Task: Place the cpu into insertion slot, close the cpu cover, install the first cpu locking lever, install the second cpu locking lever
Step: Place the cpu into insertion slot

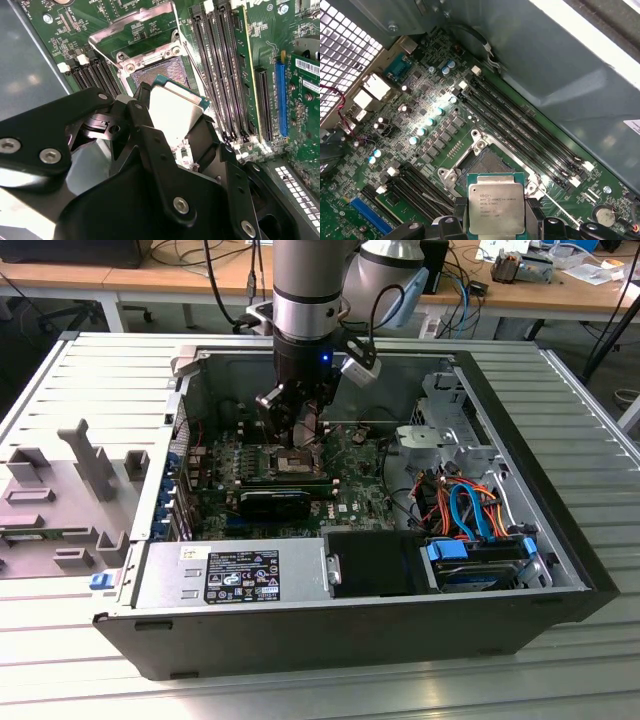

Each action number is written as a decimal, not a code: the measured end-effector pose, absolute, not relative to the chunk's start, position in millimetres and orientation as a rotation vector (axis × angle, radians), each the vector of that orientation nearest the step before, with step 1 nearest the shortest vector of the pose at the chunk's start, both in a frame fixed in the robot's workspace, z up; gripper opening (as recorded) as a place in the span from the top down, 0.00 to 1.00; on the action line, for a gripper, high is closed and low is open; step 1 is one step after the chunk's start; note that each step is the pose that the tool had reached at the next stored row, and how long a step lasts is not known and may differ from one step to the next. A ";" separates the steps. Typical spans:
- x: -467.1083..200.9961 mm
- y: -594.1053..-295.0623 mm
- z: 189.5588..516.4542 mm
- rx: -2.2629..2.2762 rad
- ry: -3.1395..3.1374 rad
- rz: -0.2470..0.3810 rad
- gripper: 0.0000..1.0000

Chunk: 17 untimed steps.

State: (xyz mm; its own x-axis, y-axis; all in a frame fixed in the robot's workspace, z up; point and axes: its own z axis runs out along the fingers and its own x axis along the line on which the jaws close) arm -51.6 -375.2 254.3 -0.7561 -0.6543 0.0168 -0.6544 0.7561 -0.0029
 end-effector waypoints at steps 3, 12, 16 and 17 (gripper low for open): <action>-51.6 -375.2 254.3 1.100 -2.927 0.014 0.46; -51.6 -375.2 254.3 1.116 -2.921 0.014 0.46; -51.6 -375.2 254.3 1.123 -2.918 0.014 0.46; -51.6 -375.2 254.3 1.124 -2.918 0.014 0.46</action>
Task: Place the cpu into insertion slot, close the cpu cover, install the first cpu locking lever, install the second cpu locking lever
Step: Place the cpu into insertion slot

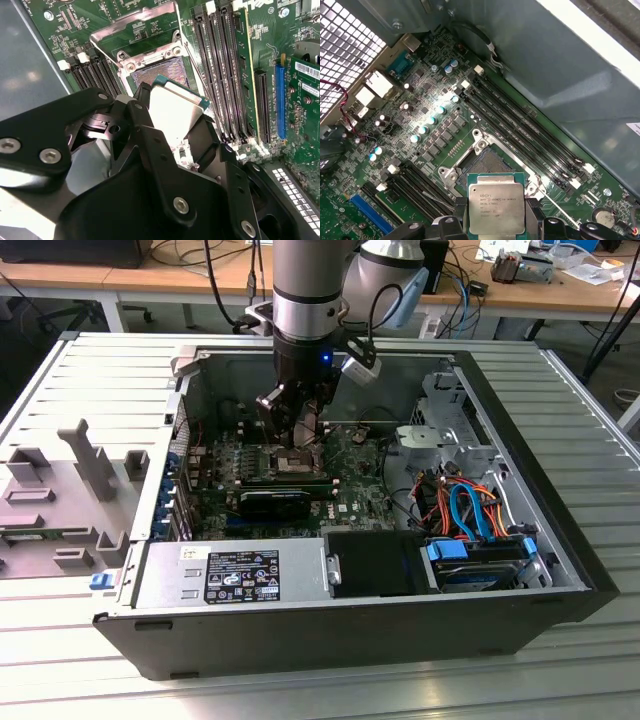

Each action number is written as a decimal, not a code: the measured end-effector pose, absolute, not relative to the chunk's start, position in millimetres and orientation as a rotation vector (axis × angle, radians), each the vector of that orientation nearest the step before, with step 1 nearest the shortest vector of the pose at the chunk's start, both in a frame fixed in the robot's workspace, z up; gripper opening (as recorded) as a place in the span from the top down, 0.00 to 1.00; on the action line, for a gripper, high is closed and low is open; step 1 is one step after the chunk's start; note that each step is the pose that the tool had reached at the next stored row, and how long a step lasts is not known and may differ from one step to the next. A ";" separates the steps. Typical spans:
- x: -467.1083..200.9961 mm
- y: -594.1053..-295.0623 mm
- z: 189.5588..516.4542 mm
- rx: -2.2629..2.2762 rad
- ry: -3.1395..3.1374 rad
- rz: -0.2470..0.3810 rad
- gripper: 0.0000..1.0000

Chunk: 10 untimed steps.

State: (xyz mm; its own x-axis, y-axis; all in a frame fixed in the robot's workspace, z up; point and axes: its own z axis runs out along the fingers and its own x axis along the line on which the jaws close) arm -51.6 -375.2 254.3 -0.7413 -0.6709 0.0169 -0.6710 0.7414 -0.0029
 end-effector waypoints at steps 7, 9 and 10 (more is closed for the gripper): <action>-51.6 -375.2 254.3 1.136 -2.913 0.014 0.46; -51.6 -375.2 254.3 1.140 -2.912 0.014 0.46; -51.6 -375.3 254.3 1.141 -2.911 0.014 0.46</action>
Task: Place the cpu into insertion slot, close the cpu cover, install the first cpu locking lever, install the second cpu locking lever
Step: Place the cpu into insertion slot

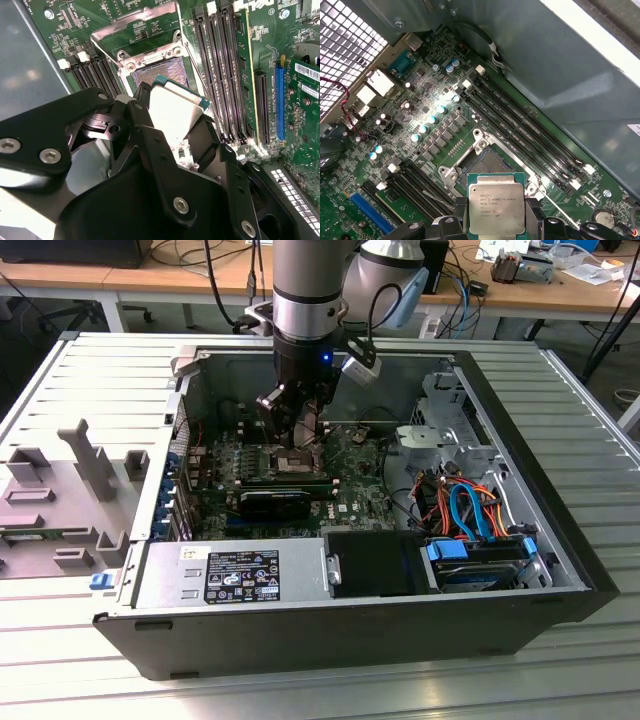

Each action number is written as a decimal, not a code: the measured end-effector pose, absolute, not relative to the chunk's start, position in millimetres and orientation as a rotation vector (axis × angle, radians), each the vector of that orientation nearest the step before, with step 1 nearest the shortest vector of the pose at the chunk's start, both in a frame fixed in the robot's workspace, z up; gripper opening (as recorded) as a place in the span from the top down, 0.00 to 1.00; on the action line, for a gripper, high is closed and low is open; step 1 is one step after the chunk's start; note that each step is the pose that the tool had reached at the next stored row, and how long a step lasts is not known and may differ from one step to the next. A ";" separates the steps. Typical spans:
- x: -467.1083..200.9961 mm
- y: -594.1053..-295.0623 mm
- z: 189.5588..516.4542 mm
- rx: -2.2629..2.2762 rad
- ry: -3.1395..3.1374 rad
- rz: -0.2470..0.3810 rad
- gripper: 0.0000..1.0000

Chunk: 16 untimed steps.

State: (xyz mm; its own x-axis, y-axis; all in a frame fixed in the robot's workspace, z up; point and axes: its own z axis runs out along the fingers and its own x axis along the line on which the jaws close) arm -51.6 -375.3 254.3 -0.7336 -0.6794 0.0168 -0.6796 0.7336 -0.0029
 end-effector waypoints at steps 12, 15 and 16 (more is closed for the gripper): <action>-51.6 -375.2 254.3 1.162 -2.903 0.014 0.46; -51.6 -375.2 254.3 1.169 -2.900 0.014 0.46; -51.6 -375.2 254.3 1.171 -2.900 0.014 0.46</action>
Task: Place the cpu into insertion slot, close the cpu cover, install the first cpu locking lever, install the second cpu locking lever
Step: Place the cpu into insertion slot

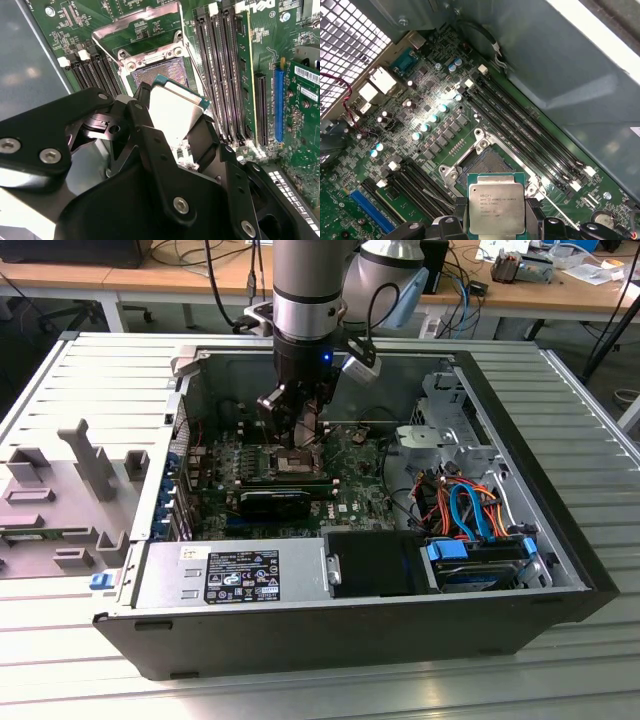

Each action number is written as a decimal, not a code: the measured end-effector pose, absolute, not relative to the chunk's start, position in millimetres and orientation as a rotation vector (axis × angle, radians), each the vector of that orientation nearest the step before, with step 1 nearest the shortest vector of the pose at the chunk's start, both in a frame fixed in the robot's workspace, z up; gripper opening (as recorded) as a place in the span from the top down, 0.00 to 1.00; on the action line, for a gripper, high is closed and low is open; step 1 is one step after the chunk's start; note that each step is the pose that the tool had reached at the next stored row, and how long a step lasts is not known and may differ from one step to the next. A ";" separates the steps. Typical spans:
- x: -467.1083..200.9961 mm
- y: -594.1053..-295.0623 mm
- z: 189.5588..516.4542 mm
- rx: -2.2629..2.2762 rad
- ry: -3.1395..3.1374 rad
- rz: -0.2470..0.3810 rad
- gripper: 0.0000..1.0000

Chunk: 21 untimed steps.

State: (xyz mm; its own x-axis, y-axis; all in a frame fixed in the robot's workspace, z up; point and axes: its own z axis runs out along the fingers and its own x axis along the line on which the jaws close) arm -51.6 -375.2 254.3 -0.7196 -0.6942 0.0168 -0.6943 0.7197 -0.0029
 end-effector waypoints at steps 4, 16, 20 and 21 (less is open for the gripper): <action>-51.6 -375.2 254.3 1.177 -2.897 0.014 0.46; -51.6 -375.2 254.3 1.216 -2.881 0.014 0.46; -51.6 -375.2 254.3 1.225 -2.877 0.014 0.46; -51.6 -375.2 254.3 1.228 -2.876 0.014 0.46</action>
State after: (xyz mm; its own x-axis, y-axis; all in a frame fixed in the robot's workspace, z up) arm -51.6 -375.2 254.3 -0.6915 -0.7222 0.0167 -0.7223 0.6916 -0.0029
